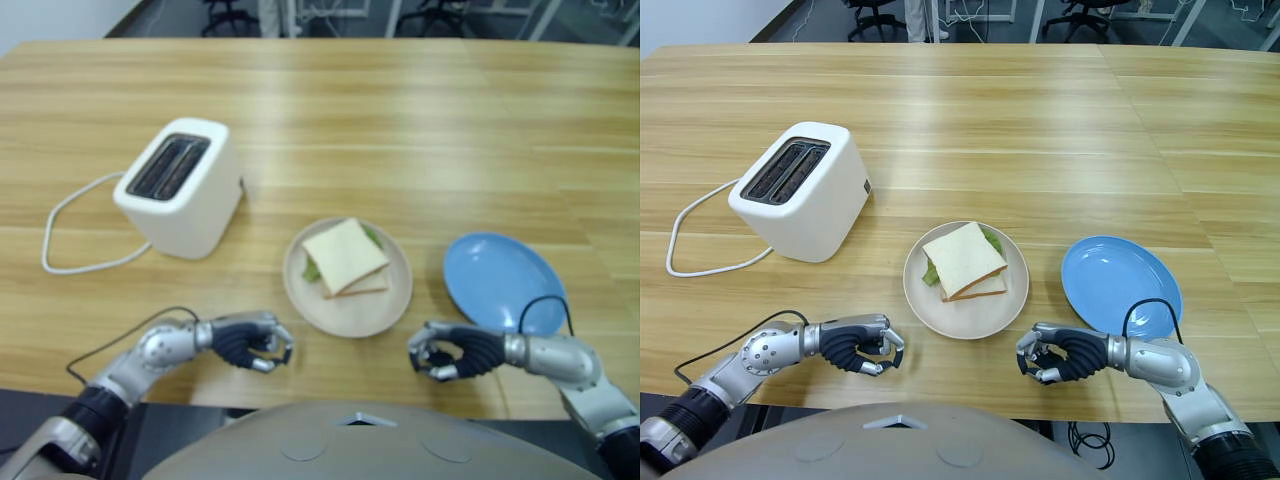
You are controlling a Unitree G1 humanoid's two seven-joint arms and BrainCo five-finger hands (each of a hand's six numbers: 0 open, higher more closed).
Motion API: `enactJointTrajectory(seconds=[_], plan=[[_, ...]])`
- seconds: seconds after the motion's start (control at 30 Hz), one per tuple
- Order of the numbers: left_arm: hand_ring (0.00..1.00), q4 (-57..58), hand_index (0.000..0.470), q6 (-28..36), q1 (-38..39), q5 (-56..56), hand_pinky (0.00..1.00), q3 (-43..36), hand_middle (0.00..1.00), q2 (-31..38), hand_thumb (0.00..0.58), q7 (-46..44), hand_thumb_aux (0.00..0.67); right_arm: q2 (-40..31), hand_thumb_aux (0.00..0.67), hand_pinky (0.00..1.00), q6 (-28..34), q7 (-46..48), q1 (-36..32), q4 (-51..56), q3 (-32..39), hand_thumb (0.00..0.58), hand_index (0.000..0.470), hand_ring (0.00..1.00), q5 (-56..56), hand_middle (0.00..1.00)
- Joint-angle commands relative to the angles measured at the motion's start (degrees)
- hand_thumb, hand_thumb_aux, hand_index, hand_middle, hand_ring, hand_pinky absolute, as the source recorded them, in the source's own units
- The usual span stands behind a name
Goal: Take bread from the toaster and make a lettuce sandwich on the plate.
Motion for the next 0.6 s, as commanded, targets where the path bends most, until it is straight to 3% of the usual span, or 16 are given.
enactJointTrajectory(seconds=[0.03,0.33,0.6], plan=[[1.00,7.3,0.460,0.4,-3.1,7.1,1.00,0.0,1.00,-3.5,0.580,2.5,0.670,3.5,0.670,1.00,0.0,-1.9,-3.2,4.6,2.8,0.580,0.460,1.00,-6.0,1.00],[1.00,24.2,0.460,0.4,-14.5,23.7,1.00,1.9,1.00,-11.2,0.580,23.8,0.670,10.9,0.670,1.00,-2.6,-16.0,-13.6,19.2,3.5,0.580,0.460,1.00,-19.8,1.00],[1.00,34.0,0.460,-1.9,-23.2,26.6,1.00,2.9,1.00,-14.9,0.580,34.4,0.670,12.6,0.670,1.00,-5.0,-24.6,-17.5,24.3,2.4,0.580,0.460,1.00,-22.0,1.00]])
